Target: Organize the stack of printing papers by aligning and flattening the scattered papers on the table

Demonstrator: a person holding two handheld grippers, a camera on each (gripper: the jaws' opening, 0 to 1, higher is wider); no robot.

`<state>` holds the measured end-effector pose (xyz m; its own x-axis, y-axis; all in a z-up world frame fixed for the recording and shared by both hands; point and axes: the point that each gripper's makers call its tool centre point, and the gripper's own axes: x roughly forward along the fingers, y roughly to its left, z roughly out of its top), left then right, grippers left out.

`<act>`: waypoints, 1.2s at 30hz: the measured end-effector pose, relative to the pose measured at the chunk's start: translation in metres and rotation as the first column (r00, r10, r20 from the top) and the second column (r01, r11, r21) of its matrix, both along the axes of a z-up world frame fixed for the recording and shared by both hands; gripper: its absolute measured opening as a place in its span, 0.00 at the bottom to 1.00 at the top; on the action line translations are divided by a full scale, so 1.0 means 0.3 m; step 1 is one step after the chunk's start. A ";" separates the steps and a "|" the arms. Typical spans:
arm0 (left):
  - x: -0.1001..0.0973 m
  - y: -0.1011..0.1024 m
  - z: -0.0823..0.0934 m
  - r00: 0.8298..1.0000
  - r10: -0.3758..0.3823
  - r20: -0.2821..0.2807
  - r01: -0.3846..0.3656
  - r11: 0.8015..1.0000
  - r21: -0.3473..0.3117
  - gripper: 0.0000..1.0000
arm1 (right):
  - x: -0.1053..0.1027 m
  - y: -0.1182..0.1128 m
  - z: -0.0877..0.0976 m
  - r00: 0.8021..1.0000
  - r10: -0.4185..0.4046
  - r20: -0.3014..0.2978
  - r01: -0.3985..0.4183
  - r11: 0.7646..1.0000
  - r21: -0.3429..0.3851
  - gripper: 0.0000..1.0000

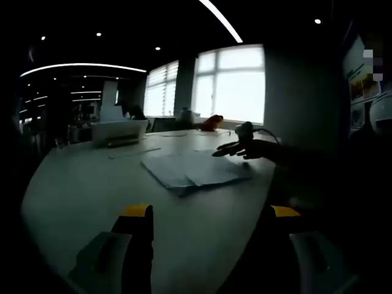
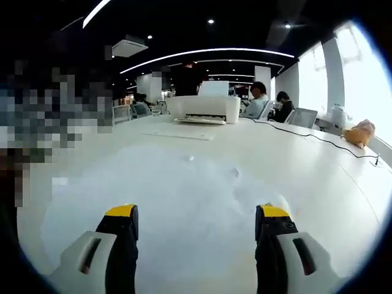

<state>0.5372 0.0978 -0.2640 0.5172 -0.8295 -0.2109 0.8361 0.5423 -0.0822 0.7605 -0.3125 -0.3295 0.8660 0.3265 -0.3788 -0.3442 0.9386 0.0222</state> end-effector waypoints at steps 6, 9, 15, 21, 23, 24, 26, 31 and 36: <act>-0.002 0.003 0.001 1.000 0.006 -0.002 -0.006 1.000 -0.001 0.79 | 0.011 0.007 -0.011 1.000 0.007 -0.005 -0.007 1.000 -0.013 0.73; -0.002 0.002 -0.001 1.000 0.006 -0.004 -0.006 1.000 0.003 0.79 | 0.012 0.013 -0.020 1.000 0.010 -0.013 -0.010 1.000 -0.017 0.73; -0.007 -0.004 -0.001 1.000 0.001 -0.004 -0.001 1.000 0.003 0.79 | 0.023 0.020 -0.024 1.000 0.010 -0.010 -0.010 1.000 -0.009 0.73; -0.008 -0.003 0.001 1.000 0.003 -0.003 -0.003 1.000 0.005 0.79 | 0.028 0.027 -0.033 1.000 0.005 -0.017 -0.005 1.000 -0.006 0.73; -0.007 -0.003 0.001 1.000 0.004 -0.004 -0.004 1.000 0.007 0.79 | 0.030 0.027 -0.035 1.000 0.003 -0.016 -0.003 1.000 -0.011 0.72; -0.006 -0.002 0.000 1.000 0.004 -0.005 -0.004 1.000 0.007 0.79 | 0.031 0.027 -0.039 1.000 0.003 -0.019 -0.003 1.000 -0.015 0.72; -0.005 -0.002 -0.002 1.000 0.005 -0.006 -0.005 1.000 0.008 0.78 | 0.030 0.024 -0.044 1.000 -0.002 -0.023 0.001 1.000 -0.021 0.72; -0.008 -0.006 -0.010 1.000 0.000 -0.012 0.000 1.000 0.013 0.78 | 0.023 0.023 -0.060 1.000 -0.007 -0.026 0.006 1.000 -0.024 0.72; -0.012 -0.013 -0.014 1.000 -0.006 -0.017 0.007 1.000 0.021 0.78 | 0.009 0.022 -0.077 1.000 -0.009 -0.026 0.008 1.000 -0.022 0.72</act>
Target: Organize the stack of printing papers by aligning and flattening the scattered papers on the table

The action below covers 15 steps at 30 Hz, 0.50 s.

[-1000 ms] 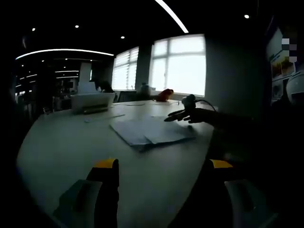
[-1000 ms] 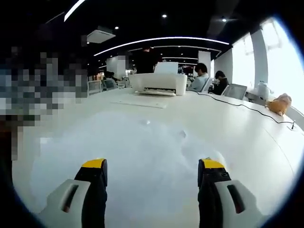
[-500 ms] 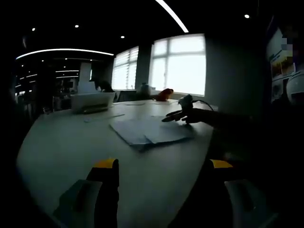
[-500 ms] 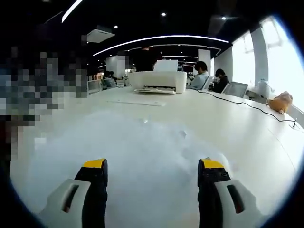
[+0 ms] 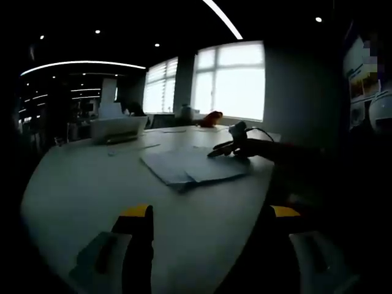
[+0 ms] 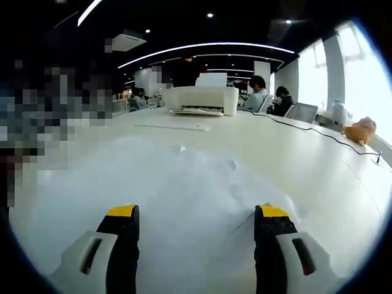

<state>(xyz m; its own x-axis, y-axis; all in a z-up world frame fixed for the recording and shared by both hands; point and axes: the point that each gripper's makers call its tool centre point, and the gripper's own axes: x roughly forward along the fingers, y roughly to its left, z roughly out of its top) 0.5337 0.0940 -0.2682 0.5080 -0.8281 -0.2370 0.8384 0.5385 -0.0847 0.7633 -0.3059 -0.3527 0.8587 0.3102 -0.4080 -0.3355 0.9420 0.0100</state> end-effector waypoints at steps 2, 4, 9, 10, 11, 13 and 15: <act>-0.002 -0.004 0.002 1.000 -0.003 0.000 0.003 1.000 -0.001 0.78 | -0.001 0.003 0.001 1.000 0.000 0.008 0.000 1.000 0.000 0.72; -0.008 -0.008 0.003 1.000 -0.007 0.001 0.007 1.000 0.002 0.78 | -0.004 0.010 0.002 1.000 0.001 0.020 -0.001 1.000 0.002 0.71; -0.020 -0.009 0.005 1.000 -0.013 0.002 0.013 1.000 0.009 0.78 | -0.006 0.021 0.005 1.000 0.000 0.029 0.000 1.000 0.006 0.69; -0.021 -0.009 0.007 1.000 -0.014 0.003 0.014 1.000 0.010 0.78 | -0.007 0.022 0.006 1.000 0.000 0.030 0.000 1.000 0.007 0.69; -0.023 -0.008 0.009 1.000 -0.014 0.004 0.014 1.000 0.010 0.78 | -0.007 0.023 0.006 1.000 0.000 0.031 0.000 1.000 0.008 0.66; -0.026 -0.009 0.012 1.000 -0.016 0.007 0.016 1.000 0.011 0.78 | -0.007 0.024 0.008 0.999 -0.003 0.033 0.003 1.000 0.009 0.61; -0.028 -0.010 0.018 1.000 -0.018 0.012 0.018 1.000 0.014 0.78 | -0.008 0.029 0.011 0.999 -0.001 0.036 0.001 1.000 0.011 0.55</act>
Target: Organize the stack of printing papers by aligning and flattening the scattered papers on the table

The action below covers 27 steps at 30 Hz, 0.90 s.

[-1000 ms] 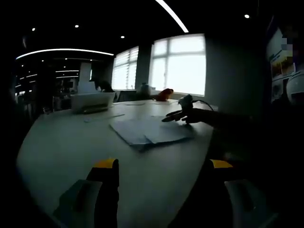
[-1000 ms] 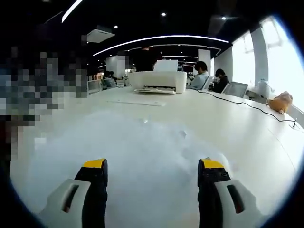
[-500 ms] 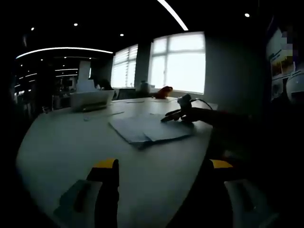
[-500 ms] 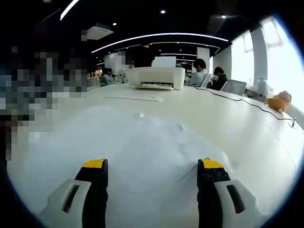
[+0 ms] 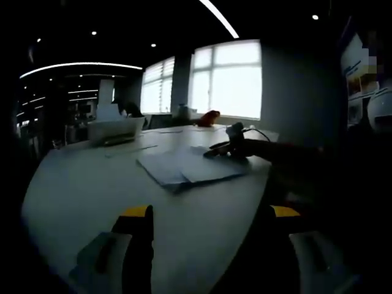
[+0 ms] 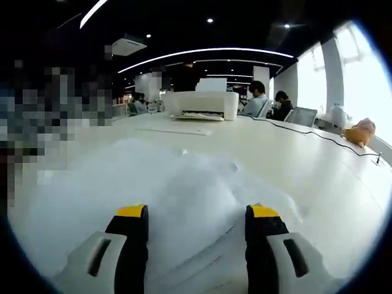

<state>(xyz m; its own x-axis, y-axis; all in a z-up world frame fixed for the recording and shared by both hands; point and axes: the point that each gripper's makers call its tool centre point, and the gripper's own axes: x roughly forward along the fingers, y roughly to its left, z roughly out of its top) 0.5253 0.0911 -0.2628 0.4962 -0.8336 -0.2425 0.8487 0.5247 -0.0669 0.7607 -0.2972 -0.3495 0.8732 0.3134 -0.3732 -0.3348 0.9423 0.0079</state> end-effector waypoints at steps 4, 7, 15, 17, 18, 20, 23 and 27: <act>-0.004 -0.005 0.009 1.000 -0.005 0.005 0.005 1.000 -0.003 0.78 | -0.003 0.006 0.001 1.000 0.002 0.003 -0.002 1.000 0.004 0.52; -0.004 -0.007 0.008 1.000 -0.006 0.004 0.006 1.000 -0.004 0.78 | -0.008 0.014 0.002 1.000 0.018 0.008 -0.018 1.000 0.005 0.42; -0.006 -0.014 0.001 1.000 -0.012 0.002 0.012 1.000 -0.001 0.78 | -0.007 0.022 0.003 0.999 0.043 0.014 -0.043 0.999 0.005 0.33; -0.005 -0.013 0.000 1.000 -0.011 0.001 0.011 1.000 -0.002 0.78 | -0.010 0.032 0.003 0.998 0.060 0.016 -0.060 0.998 0.002 0.28; -0.004 -0.012 0.000 1.000 -0.010 0.000 0.010 1.000 -0.003 0.78 | -0.013 0.040 0.004 0.997 0.074 0.020 -0.074 0.997 -0.006 0.26; -0.003 -0.010 -0.002 1.000 -0.009 0.000 0.009 1.000 -0.004 0.78 | -0.009 0.039 0.014 0.994 0.090 0.064 -0.085 0.994 -0.075 0.26; -0.005 -0.012 -0.005 1.000 -0.013 -0.001 0.013 1.000 -0.004 0.78 | -0.013 0.053 0.014 0.992 0.101 0.081 -0.092 0.990 -0.104 0.23; -0.006 -0.013 -0.008 1.000 -0.015 -0.001 0.015 1.000 -0.002 0.78 | -0.012 0.062 0.014 0.989 0.114 0.088 -0.103 0.987 -0.123 0.19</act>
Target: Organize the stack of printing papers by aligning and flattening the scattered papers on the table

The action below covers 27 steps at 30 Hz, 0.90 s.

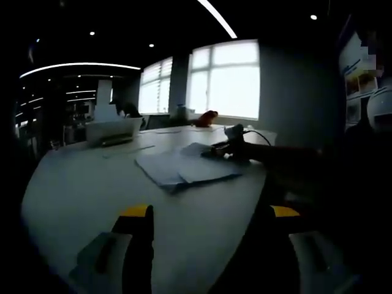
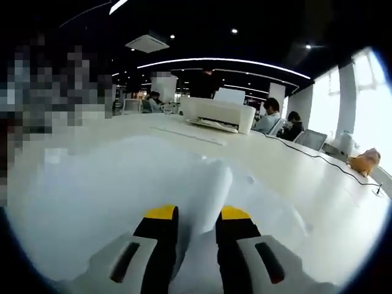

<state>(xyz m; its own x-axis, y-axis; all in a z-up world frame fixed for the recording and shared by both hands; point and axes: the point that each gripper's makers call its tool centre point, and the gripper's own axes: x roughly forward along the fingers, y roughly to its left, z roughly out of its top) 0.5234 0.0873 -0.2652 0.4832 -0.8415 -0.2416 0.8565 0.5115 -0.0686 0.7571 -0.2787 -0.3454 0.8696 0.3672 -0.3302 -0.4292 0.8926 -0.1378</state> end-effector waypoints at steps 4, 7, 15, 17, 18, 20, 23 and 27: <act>0.003 0.006 0.004 1.000 0.003 0.002 -0.003 1.000 -0.003 0.78 | 0.005 -0.001 0.001 1.000 -0.001 0.015 0.001 1.000 -0.022 0.18; 0.006 0.008 0.004 1.000 0.004 0.003 -0.004 1.000 -0.002 0.78 | 0.006 0.001 0.001 1.000 -0.003 0.023 0.004 0.999 -0.034 0.17; 0.000 -0.004 -0.003 1.000 -0.003 0.001 0.003 1.000 0.001 0.77 | 0.002 0.017 -0.001 1.000 0.004 0.014 -0.003 1.000 -0.024 0.15; 0.000 -0.003 -0.002 1.000 -0.002 0.001 0.002 1.000 0.000 0.77 | 0.002 0.021 -0.001 1.000 0.013 0.015 -0.013 1.000 -0.024 0.16; 0.000 -0.002 -0.002 1.000 -0.001 0.001 0.001 1.000 -0.001 0.77 | 0.003 0.021 -0.001 1.000 0.014 0.016 -0.014 1.000 -0.025 0.16; 0.001 0.000 -0.003 1.000 0.000 0.000 0.000 1.000 -0.001 0.77 | 0.004 0.019 -0.001 1.000 0.013 0.018 -0.012 1.000 -0.029 0.15; 0.002 0.002 -0.003 1.000 0.000 0.000 0.000 1.000 -0.001 0.77 | -0.004 0.034 -0.004 0.999 0.035 0.015 -0.035 0.999 -0.040 0.09; 0.003 0.003 -0.003 1.000 -0.001 0.000 0.001 1.000 -0.001 0.77 | -0.009 0.046 -0.007 0.999 0.045 0.007 -0.045 0.998 -0.045 0.04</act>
<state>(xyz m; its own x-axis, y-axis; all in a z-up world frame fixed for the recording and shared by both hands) 0.5243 0.0883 -0.2661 0.4826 -0.8422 -0.2405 0.8570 0.5107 -0.0688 0.7545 -0.2650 -0.3474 0.8554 0.3908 -0.3401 -0.4674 0.8653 -0.1813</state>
